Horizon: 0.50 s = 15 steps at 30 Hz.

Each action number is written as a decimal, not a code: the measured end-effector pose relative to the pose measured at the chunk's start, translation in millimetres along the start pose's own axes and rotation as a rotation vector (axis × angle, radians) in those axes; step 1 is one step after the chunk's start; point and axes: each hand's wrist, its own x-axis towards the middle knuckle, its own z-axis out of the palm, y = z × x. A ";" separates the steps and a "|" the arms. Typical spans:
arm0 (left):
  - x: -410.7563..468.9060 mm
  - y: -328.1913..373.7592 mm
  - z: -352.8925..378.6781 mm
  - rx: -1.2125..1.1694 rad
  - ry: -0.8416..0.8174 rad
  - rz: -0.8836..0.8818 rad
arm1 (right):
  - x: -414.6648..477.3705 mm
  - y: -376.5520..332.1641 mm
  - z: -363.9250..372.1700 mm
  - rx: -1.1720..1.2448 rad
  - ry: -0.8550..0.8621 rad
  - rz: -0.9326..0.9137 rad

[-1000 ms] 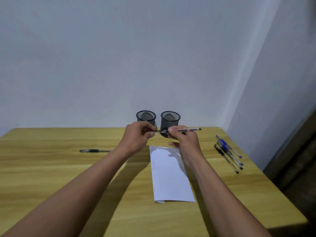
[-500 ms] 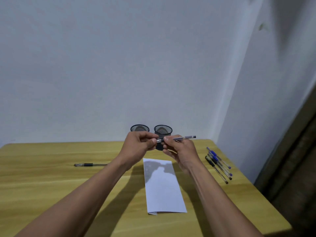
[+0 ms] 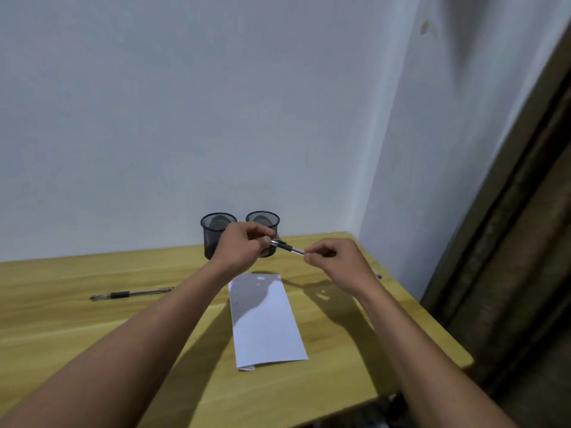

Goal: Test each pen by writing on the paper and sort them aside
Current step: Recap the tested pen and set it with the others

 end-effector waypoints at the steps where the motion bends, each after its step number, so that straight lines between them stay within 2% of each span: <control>1: 3.8 -0.6 8.3 0.015 -0.013 0.007 | -1.8 5.5 -5.3 -0.065 0.020 -0.006; 5: 18.5 -4.3 40.8 0.221 -0.066 0.057 | -10.5 29.1 -25.5 -0.266 0.144 0.022; 11: 29.2 -24.3 77.4 0.626 -0.260 0.087 | -17.3 77.2 -32.0 -0.475 0.351 0.138; 15: 40.1 -38.4 101.0 0.799 -0.380 0.090 | -16.1 94.8 -28.5 -0.622 0.385 0.173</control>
